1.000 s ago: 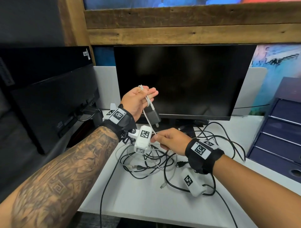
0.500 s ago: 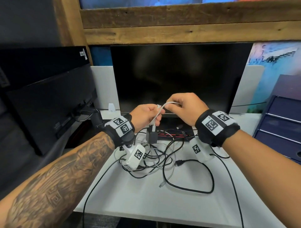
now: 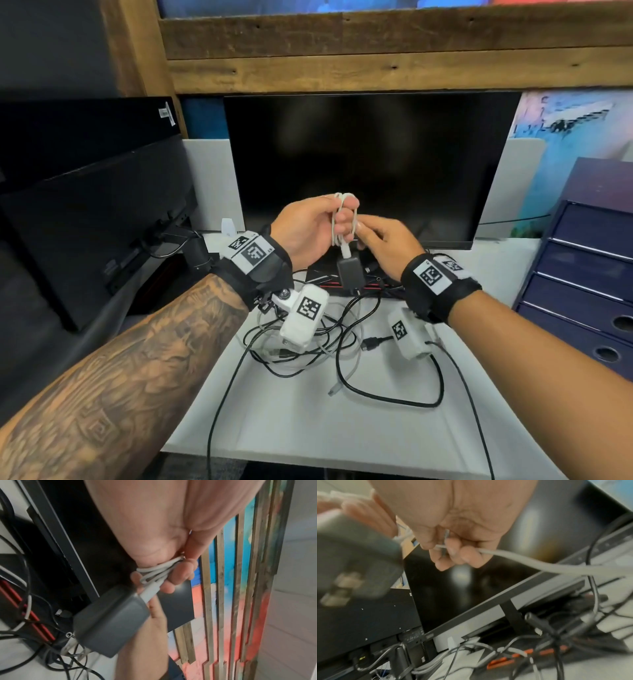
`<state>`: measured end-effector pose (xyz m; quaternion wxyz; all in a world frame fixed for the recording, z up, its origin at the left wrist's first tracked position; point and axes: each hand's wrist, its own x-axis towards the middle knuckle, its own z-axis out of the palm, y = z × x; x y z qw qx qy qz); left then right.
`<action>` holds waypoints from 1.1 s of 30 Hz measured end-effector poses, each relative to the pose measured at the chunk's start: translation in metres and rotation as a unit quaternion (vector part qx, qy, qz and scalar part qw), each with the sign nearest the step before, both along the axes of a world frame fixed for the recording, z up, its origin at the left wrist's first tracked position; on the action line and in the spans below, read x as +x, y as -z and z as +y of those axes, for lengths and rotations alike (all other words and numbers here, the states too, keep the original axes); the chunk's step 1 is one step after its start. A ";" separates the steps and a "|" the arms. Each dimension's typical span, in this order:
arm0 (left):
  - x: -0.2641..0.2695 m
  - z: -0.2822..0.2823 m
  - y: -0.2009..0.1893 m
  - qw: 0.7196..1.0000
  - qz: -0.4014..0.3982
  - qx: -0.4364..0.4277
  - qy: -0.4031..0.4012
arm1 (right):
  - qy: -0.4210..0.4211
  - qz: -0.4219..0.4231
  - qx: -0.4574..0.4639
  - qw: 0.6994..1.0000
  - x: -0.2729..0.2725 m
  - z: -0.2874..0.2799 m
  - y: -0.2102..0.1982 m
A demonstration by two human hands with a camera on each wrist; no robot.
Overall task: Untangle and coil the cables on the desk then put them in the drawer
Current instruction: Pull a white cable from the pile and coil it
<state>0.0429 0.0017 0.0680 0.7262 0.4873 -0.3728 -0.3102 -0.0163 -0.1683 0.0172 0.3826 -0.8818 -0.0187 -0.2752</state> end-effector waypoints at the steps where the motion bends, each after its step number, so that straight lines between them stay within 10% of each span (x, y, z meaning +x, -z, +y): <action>1: 0.000 -0.002 -0.001 1.000 0.006 -0.019 -0.015 | -0.005 0.009 0.018 1.000 0.000 0.003 0.006; 12: 0.020 -0.004 0.003 0.975 0.090 -0.117 -0.165 | -0.086 0.219 -0.028 0.972 -0.016 0.040 0.056; 25: 0.030 0.016 0.039 0.968 -0.123 0.160 -0.148 | 0.023 -0.020 -0.269 0.963 -0.023 0.023 -0.025; 33: 0.011 0.012 0.025 0.982 -0.070 0.171 -0.034 | 0.048 -0.046 -0.140 0.988 -0.016 -0.001 -0.032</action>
